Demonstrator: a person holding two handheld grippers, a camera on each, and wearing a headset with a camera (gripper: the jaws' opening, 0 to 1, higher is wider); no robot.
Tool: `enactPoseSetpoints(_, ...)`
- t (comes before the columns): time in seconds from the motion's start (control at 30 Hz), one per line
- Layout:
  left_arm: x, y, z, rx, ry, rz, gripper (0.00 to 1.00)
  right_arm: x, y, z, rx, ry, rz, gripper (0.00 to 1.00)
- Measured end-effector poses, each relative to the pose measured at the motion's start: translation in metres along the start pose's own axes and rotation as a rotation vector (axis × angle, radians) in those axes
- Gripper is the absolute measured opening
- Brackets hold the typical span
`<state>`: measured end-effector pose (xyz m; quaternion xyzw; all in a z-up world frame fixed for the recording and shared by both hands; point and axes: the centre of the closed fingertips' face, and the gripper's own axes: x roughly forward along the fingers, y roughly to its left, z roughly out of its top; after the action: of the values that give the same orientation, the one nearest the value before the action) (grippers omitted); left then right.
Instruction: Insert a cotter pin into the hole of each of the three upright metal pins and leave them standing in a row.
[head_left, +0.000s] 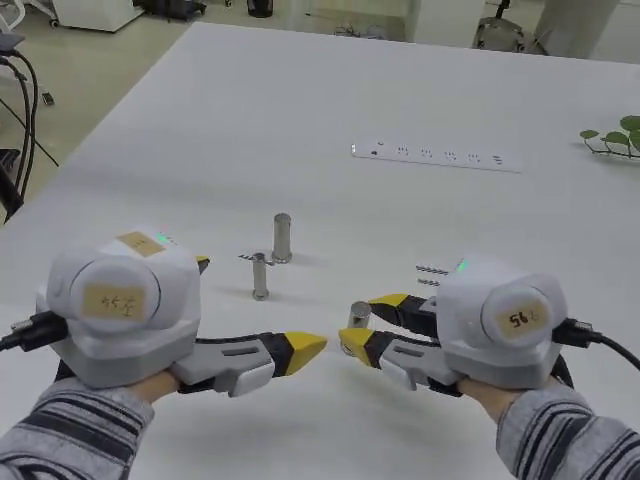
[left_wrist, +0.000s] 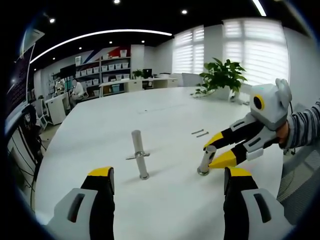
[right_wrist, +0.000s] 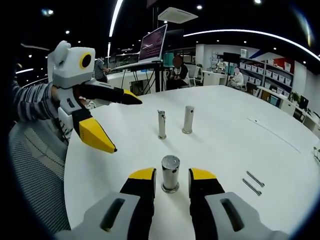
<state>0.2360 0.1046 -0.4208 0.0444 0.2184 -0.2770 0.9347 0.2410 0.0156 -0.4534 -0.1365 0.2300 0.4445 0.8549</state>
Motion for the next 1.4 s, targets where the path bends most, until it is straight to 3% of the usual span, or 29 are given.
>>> enactPoseSetpoints(0.1,0.000,-0.001,0.001,-0.010,-0.007,-0.003,0.90,-0.007,-0.005,-0.003,0.014,0.010,0.006,0.23)
enactPoseSetpoints(0.2,0.001,-0.002,0.008,-0.037,-0.044,-0.012,0.90,-0.015,-0.012,-0.010,0.011,0.042,0.001,0.23)
enactPoseSetpoints(0.43,0.001,-0.004,0.007,-0.019,-0.037,-0.015,0.91,-0.029,-0.033,-0.019,0.027,0.106,0.019,0.24)
enactPoseSetpoints(0.63,0.002,-0.006,0.009,-0.033,-0.042,-0.023,0.93,-0.038,-0.062,-0.017,0.031,0.157,0.024,0.23)
enactPoseSetpoints(1.0,0.002,-0.005,0.008,-0.030,-0.039,-0.016,0.98,-0.038,-0.097,-0.023,-0.050,0.295,0.043,0.21)
enactPoseSetpoints(1.4,0.002,-0.007,0.007,-0.025,-0.035,-0.018,0.99,-0.028,-0.120,-0.041,-0.104,0.408,0.072,0.15)
